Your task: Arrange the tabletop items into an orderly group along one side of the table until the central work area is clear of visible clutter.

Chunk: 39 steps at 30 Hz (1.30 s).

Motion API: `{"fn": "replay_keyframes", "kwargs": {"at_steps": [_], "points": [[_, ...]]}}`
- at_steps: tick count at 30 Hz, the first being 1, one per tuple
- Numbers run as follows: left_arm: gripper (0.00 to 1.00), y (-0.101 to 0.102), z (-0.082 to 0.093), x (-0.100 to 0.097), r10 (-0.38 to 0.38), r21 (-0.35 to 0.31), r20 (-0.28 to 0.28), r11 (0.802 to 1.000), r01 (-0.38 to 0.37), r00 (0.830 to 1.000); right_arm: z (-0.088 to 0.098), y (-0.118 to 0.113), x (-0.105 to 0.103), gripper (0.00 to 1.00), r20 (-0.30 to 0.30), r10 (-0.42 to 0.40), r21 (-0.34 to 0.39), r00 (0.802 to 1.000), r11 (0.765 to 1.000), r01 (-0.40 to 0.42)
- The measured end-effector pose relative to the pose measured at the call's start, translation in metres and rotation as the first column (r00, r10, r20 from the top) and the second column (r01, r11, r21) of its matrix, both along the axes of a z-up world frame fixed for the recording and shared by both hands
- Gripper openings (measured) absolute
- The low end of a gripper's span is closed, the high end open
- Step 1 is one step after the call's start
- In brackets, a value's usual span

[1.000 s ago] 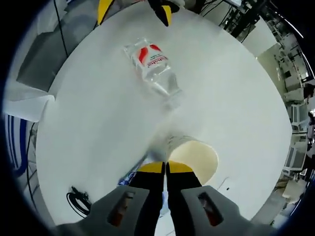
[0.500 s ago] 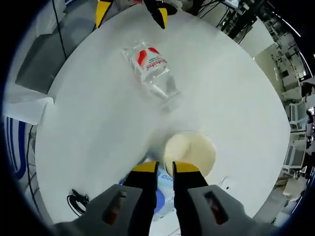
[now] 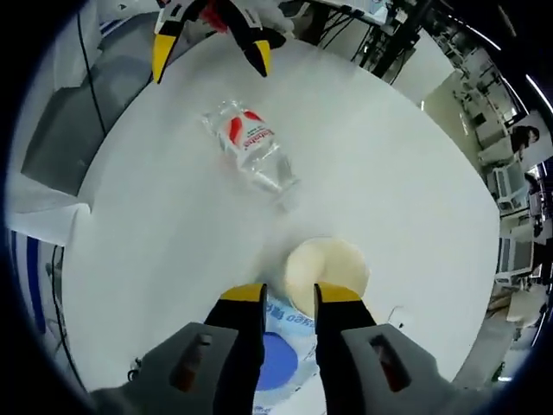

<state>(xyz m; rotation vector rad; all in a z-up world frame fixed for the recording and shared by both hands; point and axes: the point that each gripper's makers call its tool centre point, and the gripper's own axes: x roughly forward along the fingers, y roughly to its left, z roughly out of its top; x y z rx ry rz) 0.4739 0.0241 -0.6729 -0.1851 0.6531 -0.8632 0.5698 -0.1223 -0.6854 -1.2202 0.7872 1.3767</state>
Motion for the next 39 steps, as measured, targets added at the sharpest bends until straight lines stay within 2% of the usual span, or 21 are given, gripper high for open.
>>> {"fn": "replay_keyframes", "kwargs": {"at_steps": [7,19,27,33,34,35,37,39], "points": [[0.76,-0.003,0.003,-0.002,-0.01,0.004,0.004,1.0,0.01,1.0,0.011,-0.001,-0.003,0.24,0.013,-0.069,0.071,0.998,0.995,0.068],[0.77,-0.007,0.011,-0.003,-0.034,0.008,0.017,0.999,0.034,0.999,0.027,-0.005,-0.012,0.29,0.002,-0.202,0.19,0.979,0.962,0.198],[0.77,-0.008,0.013,-0.007,-0.051,0.016,0.019,0.999,0.05,0.999,0.035,-0.008,-0.02,0.33,-0.031,-0.287,0.262,0.957,0.922,0.285],[0.77,-0.011,0.015,-0.008,-0.063,0.022,0.02,0.998,0.063,0.998,0.039,-0.008,-0.029,0.36,-0.071,-0.348,0.318,0.935,0.88,0.352],[0.77,-0.011,0.015,-0.008,-0.064,0.022,0.02,0.998,0.064,0.998,0.039,-0.008,-0.029,0.36,-0.071,-0.348,0.319,0.935,0.88,0.352],[0.77,-0.011,0.016,-0.008,-0.067,0.024,0.022,0.998,0.066,0.998,0.041,-0.007,-0.031,0.36,-0.088,-0.367,0.34,0.926,0.863,0.374],[0.77,-0.012,0.017,-0.008,-0.071,0.027,0.023,0.997,0.07,0.997,0.042,-0.006,-0.033,0.36,-0.098,-0.376,0.356,0.921,0.851,0.386],[0.77,-0.012,0.017,-0.008,-0.075,0.029,0.023,0.997,0.075,0.997,0.044,-0.005,-0.036,0.37,-0.121,-0.404,0.384,0.907,0.823,0.418]]}}
